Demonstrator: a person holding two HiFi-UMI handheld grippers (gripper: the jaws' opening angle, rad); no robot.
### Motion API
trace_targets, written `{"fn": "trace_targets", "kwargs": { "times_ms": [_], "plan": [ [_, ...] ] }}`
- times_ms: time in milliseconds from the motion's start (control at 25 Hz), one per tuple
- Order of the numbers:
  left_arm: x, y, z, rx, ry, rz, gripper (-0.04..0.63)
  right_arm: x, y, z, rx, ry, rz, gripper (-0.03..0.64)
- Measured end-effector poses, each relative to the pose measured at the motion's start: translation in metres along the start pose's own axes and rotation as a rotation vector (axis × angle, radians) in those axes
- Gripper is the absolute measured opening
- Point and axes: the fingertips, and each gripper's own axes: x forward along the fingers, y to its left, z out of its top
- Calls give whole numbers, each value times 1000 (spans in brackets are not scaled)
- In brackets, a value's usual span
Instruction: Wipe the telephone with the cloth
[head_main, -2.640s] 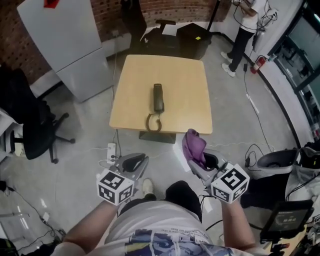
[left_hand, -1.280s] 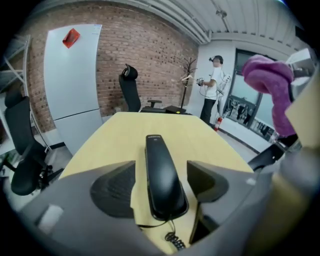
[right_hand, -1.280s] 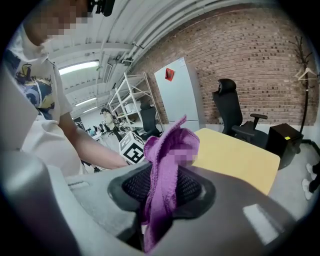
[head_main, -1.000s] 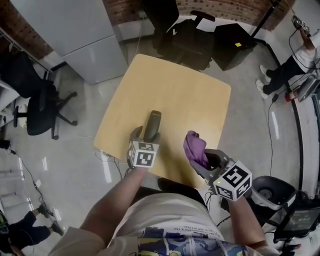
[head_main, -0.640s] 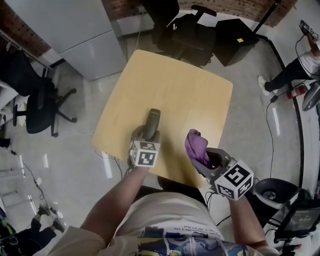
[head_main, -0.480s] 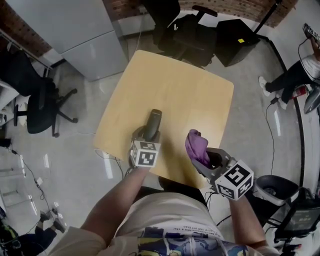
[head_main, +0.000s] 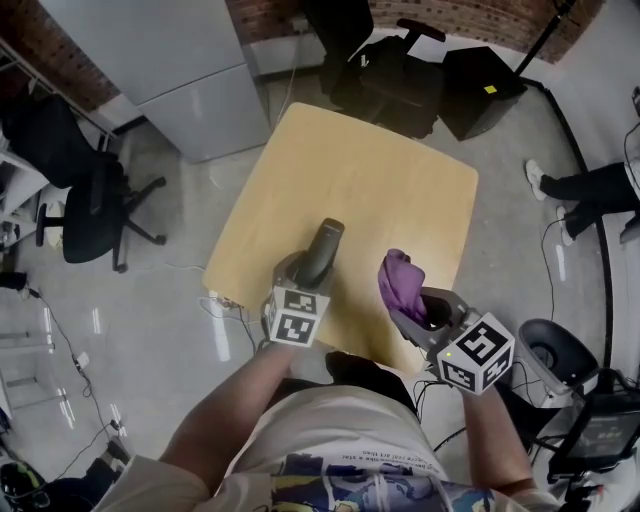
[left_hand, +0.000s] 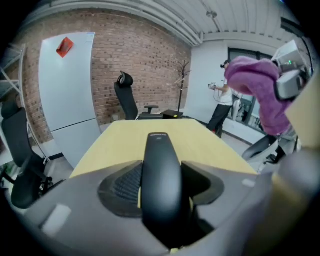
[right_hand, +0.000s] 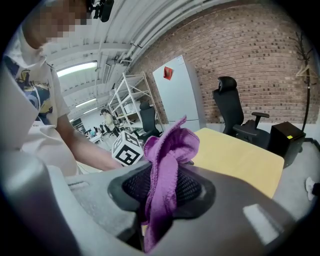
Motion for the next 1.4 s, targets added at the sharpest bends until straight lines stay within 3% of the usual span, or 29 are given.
{"fn": "trace_targets", "kwargs": {
  "times_ms": [360,800,1160,1400],
  "plan": [
    [-75,-27,39,78,-147,-98,253,-1,25,47,-59,-99,-12,113],
    [-165,-65,42,171,-261,-247,253,20,132,104,-139,-223,55,112],
    [-208,-77,25,208,-282,-332,252,57,209,103,-189,-186,123,112],
    [-232,-76,15,210,-297,-373,252,64,214,98,-205,-166,72,112]
  ]
}}
